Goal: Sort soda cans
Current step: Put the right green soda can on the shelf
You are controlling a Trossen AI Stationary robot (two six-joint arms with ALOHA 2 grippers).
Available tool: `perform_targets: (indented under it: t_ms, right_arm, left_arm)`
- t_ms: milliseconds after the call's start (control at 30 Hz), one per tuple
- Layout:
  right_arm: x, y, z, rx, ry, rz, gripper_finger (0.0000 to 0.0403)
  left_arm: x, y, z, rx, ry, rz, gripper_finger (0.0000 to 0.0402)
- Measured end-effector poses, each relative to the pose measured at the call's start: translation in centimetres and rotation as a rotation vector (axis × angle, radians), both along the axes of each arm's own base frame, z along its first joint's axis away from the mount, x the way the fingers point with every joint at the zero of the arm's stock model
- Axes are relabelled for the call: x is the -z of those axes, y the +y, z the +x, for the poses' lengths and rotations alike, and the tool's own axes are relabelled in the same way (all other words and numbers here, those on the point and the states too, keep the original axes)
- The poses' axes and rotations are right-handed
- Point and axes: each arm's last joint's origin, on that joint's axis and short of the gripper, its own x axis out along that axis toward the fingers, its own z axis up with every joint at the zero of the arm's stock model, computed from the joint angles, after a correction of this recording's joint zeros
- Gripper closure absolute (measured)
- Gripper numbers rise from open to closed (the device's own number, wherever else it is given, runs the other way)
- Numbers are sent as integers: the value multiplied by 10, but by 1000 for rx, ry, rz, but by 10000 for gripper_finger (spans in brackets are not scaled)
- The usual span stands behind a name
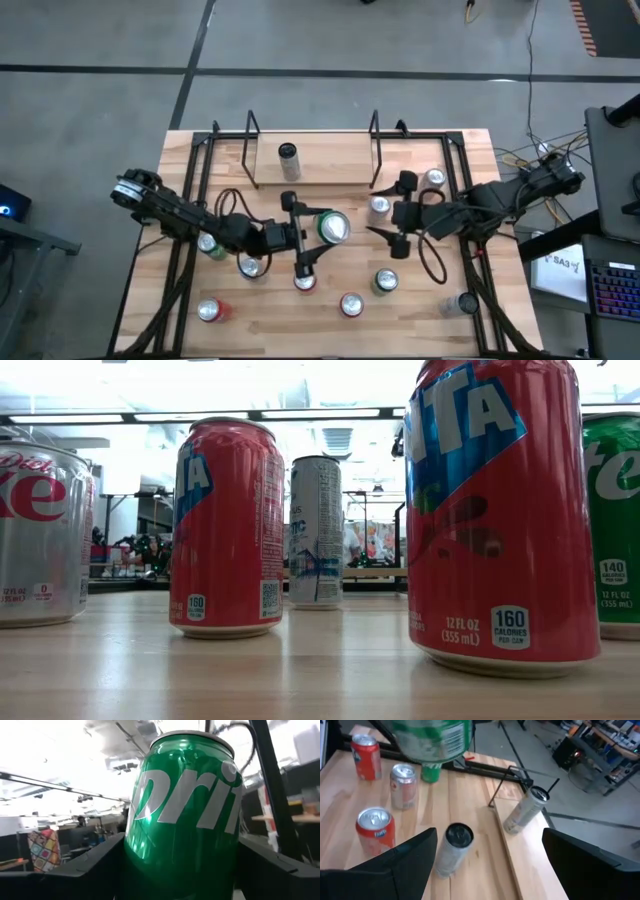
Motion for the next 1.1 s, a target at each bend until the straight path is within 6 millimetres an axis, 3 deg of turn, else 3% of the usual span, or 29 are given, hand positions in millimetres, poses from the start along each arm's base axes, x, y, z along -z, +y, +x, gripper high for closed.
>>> perform_targets:
  t_ms: [267, 533, 1100]
  right_arm:
    - [16, 6, 16, -15, -215, 42, 55]
    - [32, 8, 30, -20, -484, 40, 55]
    - [44, 21, 70, 5, -555, 26, 55]
  left_arm:
    - [27, 11, -25, -40, -86, -53, 103]
    - [39, 14, -31, -85, -53, -29, 103]
    - [43, 16, -30, -139, -24, -15, 103]
